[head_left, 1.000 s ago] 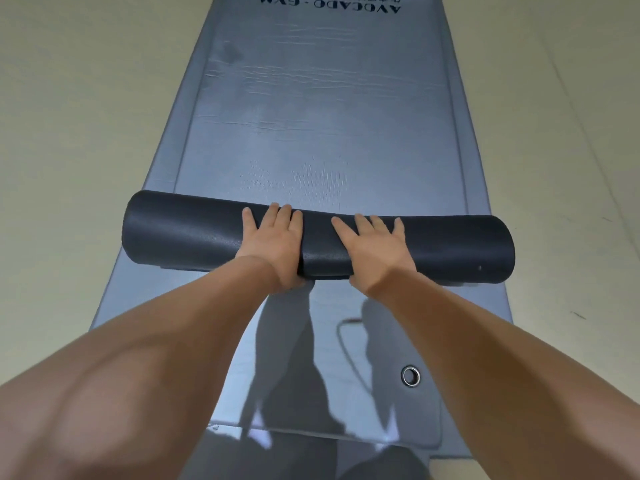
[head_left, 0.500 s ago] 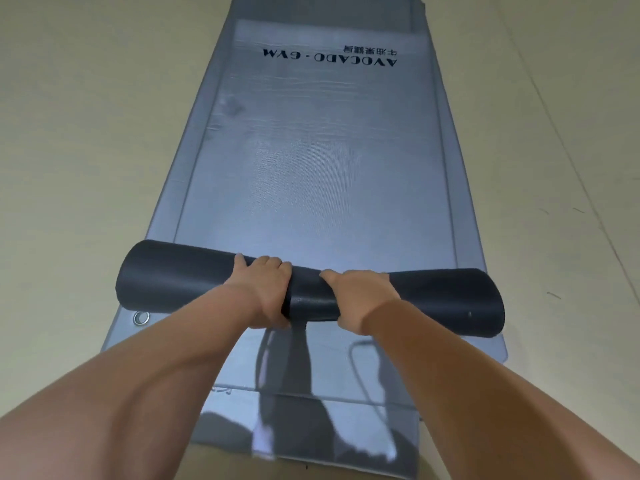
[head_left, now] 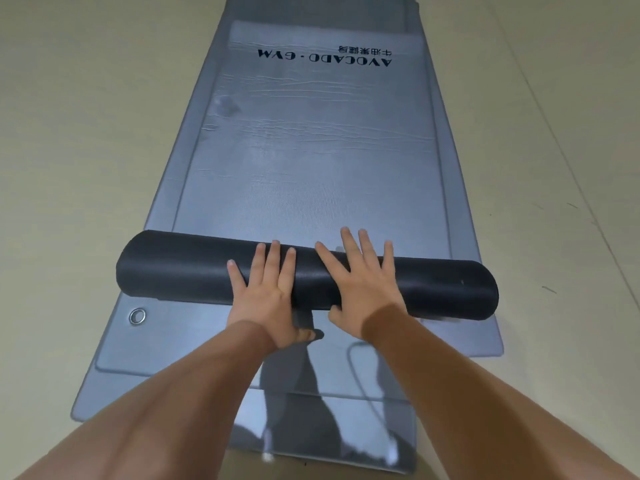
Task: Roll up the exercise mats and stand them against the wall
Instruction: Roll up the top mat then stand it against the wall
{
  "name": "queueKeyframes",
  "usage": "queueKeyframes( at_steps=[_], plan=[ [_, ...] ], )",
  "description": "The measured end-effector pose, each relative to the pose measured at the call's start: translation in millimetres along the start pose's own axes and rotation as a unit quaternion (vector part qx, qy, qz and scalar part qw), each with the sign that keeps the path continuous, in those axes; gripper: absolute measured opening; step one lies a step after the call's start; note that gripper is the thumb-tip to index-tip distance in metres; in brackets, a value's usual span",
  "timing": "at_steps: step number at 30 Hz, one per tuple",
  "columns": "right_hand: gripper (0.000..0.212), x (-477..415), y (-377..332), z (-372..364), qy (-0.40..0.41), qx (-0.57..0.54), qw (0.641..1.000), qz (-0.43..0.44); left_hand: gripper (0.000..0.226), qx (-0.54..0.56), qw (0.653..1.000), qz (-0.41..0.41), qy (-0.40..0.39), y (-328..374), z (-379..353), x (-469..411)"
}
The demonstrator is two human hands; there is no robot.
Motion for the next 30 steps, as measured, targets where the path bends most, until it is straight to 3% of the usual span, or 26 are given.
queueKeyframes(
  at_steps=[2, 4, 8, 14, 19, 24, 30],
  plan=[
    [0.112, 15, -7, -1, 0.080, 0.024, 0.996, -0.003, 0.149, -0.002, 1.000, -0.002, -0.004, 1, 13, -18],
    [0.109, 30, -6, -14, 0.096, 0.026, 0.995, -0.026, 0.154, 0.006, 1.000, -0.005, -0.018, 2, 26, -39],
    [0.120, 32, 8, -37, 0.052, 0.039, 0.996, -0.068, 0.164, 0.015, 0.999, -0.011, -0.044, 8, 46, -73],
    [0.147, -13, 47, -30, 0.003, 0.036, 0.996, -0.085, 0.155, 0.012, 0.998, -0.027, 0.063, 15, 52, -70],
    [0.154, -53, 74, -20, -0.033, 0.019, 0.995, -0.094, 0.148, -0.001, 0.998, -0.018, 0.068, 11, 40, -76],
    [0.154, -89, 98, -7, -0.061, -0.003, 0.995, -0.077, 0.137, -0.042, 0.998, -0.011, 0.056, 13, 49, -127],
    [0.134, -109, 108, 0, -0.091, -0.007, 0.994, -0.054, 0.128, -0.062, 0.997, -0.006, 0.054, 13, 48, -156]
  ],
)
Point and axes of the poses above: each hand's wrist, its own x-axis away from the middle knuckle, its own z-axis out of the back of the hand, y = z × x, the point moved 10 cm from there along -x, towards the middle knuckle, and after that the axes turned 11 degrees about z, right-handed, at the moved point
